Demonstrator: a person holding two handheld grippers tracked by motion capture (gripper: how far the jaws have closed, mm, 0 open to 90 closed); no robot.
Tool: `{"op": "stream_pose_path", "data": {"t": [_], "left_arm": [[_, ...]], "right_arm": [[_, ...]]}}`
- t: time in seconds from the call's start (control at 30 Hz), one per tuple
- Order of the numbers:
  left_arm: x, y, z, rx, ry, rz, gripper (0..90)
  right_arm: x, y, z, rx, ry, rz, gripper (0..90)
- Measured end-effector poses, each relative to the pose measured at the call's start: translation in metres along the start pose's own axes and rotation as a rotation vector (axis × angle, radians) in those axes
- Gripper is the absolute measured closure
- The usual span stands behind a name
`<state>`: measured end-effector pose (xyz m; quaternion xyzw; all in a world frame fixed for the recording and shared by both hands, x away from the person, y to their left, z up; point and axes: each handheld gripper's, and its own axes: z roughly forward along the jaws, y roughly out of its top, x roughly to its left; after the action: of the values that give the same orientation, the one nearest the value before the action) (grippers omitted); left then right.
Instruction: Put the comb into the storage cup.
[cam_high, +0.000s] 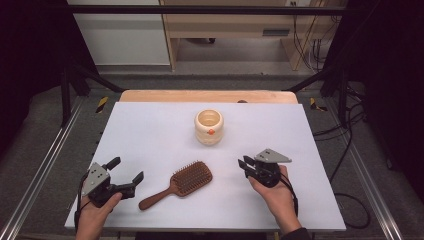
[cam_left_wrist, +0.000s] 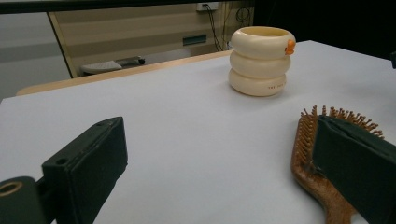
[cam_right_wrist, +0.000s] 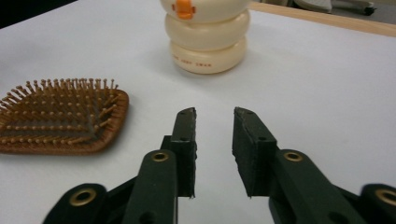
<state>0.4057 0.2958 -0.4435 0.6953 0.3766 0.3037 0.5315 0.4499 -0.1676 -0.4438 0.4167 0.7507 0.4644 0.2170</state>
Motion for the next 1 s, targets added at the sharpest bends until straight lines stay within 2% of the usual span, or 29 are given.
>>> {"op": "stream_pose_path", "data": {"t": [0.17, 0.3, 0.43, 0.6, 0.67, 0.87, 1.0], "left_arm": [[-0.006, 0.003, -0.001, 0.024, 0.002, 0.027, 3.5], [-0.012, 0.008, 0.001, 0.051, 0.0, 0.051, 3.4], [-0.018, 0.015, 0.006, 0.093, -0.001, 0.07, 3.1], [-0.026, 0.023, 0.013, 0.146, -0.036, 0.06, 3.2], [-0.032, 0.025, 0.016, 0.166, -0.067, 0.054, 3.5], [-0.046, 0.03, 0.023, 0.222, -0.13, 0.074, 3.9], [-0.053, 0.03, 0.029, 0.268, -0.152, 0.086, 4.1]], "right_arm": [[-0.013, -0.009, -0.021, -0.034, -0.035, 0.029, 54.5], [-0.023, -0.017, -0.036, -0.082, -0.056, 0.053, 36.2], [-0.029, -0.023, -0.039, -0.088, -0.067, 0.084, 24.4], [-0.032, -0.025, -0.039, -0.094, -0.077, 0.097, 12.6], [-0.031, -0.025, -0.04, -0.097, -0.072, 0.102, 10.2], [-0.028, -0.024, -0.041, -0.118, -0.078, 0.066, 7.7], [-0.029, -0.025, -0.042, -0.124, -0.074, 0.06, 7.6]]}}
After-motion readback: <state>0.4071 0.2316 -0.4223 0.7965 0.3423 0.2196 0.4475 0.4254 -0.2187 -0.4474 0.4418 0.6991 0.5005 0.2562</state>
